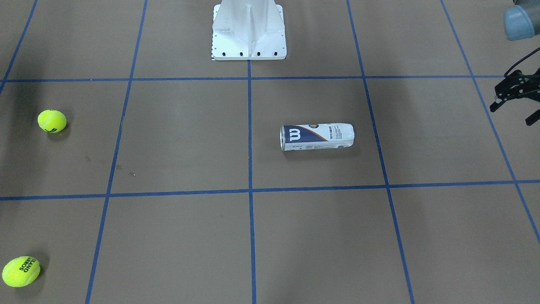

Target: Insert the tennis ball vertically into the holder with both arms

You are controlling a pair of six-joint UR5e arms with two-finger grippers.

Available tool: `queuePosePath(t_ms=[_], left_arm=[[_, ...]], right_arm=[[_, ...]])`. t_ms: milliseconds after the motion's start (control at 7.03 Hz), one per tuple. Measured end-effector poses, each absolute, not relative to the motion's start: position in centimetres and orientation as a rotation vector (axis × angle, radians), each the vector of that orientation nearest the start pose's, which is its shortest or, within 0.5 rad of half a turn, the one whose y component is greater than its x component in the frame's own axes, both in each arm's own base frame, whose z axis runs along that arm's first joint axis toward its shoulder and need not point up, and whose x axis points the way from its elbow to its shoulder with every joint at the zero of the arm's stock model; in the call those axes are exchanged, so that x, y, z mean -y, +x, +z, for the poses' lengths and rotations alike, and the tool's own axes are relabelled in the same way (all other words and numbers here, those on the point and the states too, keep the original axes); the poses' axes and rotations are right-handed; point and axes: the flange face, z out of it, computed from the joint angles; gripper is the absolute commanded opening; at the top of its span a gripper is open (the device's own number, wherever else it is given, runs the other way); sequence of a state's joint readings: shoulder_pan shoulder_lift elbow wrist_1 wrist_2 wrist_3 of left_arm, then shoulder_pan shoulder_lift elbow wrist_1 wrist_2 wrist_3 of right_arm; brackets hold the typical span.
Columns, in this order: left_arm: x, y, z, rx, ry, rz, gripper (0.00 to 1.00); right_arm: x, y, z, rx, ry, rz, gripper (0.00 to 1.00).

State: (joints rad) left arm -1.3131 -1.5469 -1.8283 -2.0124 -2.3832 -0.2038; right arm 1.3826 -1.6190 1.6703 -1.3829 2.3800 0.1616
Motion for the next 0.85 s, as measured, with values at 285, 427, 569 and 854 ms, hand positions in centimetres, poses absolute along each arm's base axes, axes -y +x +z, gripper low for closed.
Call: queuePosePath(t_ms=[285, 427, 569, 854], left_arm=[[51.3, 11.9, 42.8, -0.955, 0.547, 0.451, 0.98], [52.1, 14.7, 39.5, -0.982, 0.586, 0.509, 0.98], [52.5, 18.5, 35.5, -1.015, 0.623, 0.583, 0.98], [51.3, 26.8, 30.0, -1.058, 0.673, 0.755, 0.99]], right_arm=[[48.7, -3.4, 61.0, 0.838, 0.076, -0.125, 0.99], [48.7, -3.5, 61.0, 0.845, 0.075, -0.125, 0.99], [48.7, -3.6, 60.8, 0.856, 0.074, -0.124, 0.99], [48.7, -3.7, 60.5, 0.865, 0.079, -0.127, 0.99]])
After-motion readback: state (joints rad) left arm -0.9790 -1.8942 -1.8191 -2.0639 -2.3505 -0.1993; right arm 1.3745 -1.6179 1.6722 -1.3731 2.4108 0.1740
